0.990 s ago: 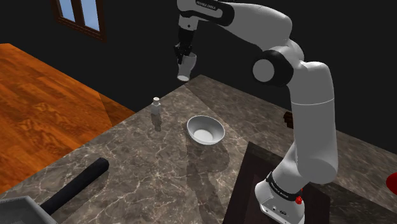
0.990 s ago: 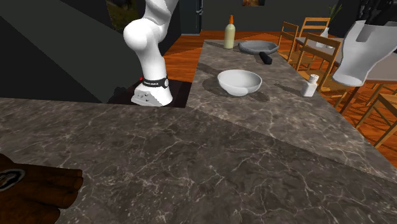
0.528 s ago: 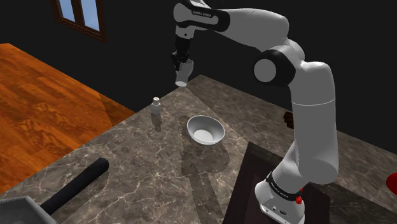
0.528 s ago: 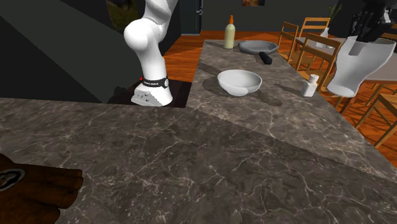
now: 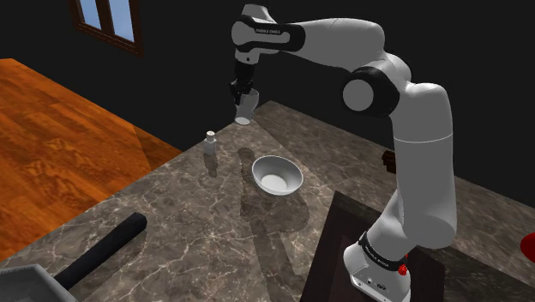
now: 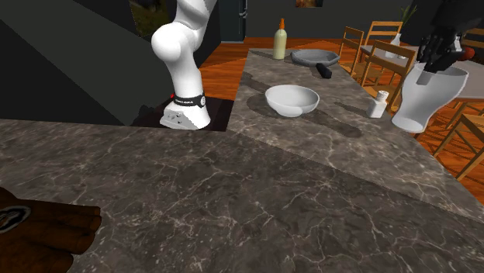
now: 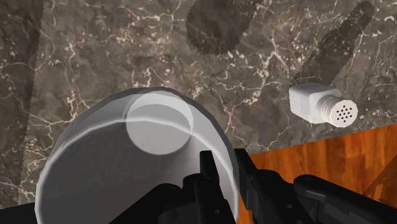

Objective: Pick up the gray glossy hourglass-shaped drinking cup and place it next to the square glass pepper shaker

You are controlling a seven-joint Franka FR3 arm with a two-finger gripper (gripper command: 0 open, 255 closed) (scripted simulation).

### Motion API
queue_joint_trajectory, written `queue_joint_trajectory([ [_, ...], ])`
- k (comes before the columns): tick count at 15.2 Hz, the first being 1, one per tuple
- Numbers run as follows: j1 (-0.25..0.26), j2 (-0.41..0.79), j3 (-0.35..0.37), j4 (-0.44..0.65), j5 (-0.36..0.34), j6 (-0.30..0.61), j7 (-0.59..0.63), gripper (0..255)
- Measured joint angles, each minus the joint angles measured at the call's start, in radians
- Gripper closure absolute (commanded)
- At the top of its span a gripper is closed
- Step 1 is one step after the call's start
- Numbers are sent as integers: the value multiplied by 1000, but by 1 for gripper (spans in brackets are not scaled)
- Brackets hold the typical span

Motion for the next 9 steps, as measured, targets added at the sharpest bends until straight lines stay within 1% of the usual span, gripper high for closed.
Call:
queue_joint_trajectory([
  [9,8,12,4,-103,7,113,-11,255],
])
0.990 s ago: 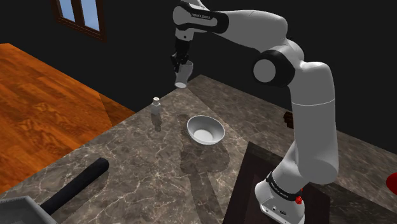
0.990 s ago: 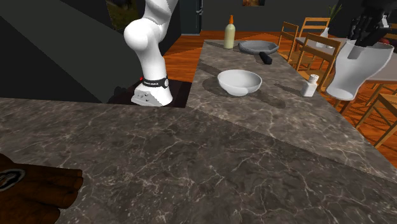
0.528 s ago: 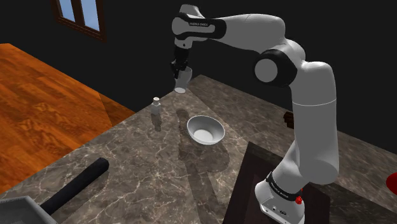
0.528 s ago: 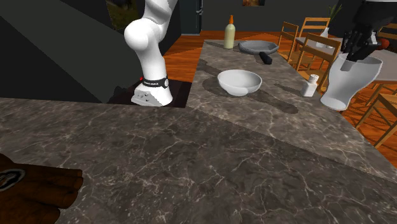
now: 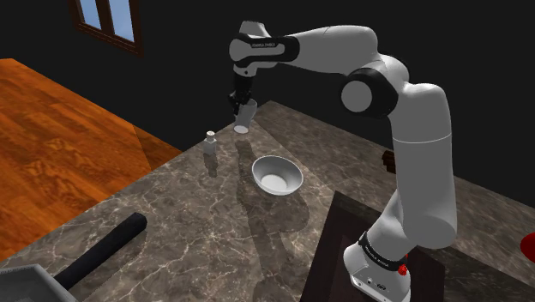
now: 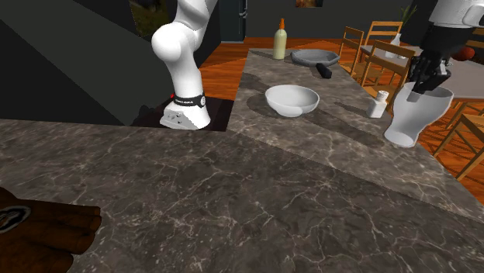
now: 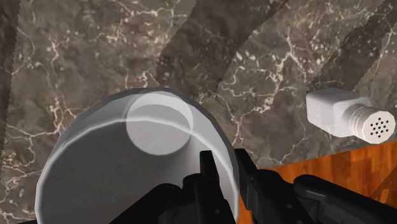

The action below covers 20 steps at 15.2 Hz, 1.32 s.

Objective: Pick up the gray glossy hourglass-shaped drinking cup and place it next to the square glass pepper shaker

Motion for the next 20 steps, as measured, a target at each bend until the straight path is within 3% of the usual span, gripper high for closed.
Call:
queue_joint_trajectory([
  [11,2,13,3,-49,6,62,-7,255],
  [12,2,13,3,-49,6,62,-7,0],
  [20,2,-1,1,-29,1,30,-3,0],
])
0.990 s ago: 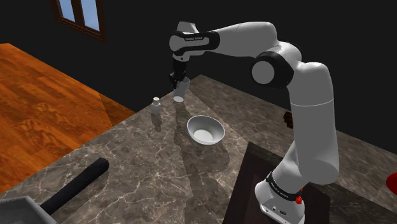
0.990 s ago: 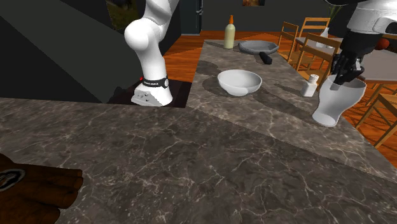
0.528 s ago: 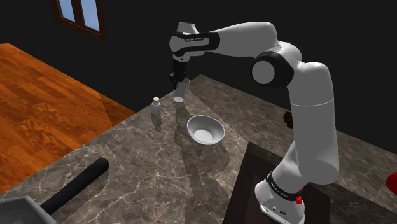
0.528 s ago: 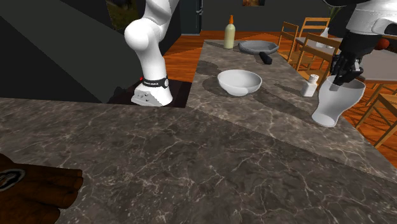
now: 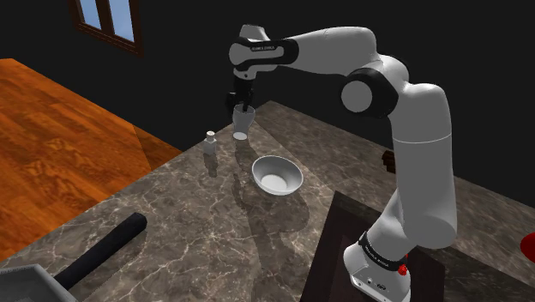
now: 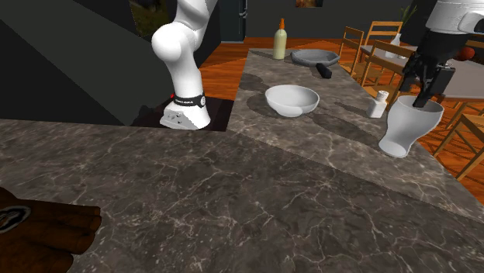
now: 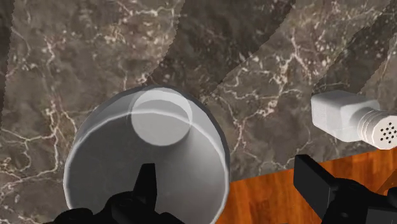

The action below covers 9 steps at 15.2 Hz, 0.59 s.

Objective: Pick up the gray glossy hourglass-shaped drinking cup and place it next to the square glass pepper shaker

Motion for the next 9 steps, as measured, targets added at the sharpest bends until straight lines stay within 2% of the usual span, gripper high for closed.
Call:
queue_joint_trajectory([
  [4,-6,-13,-4,60,-6,-72,4,0],
  [9,-6,-12,-4,68,-6,-79,6,0],
])
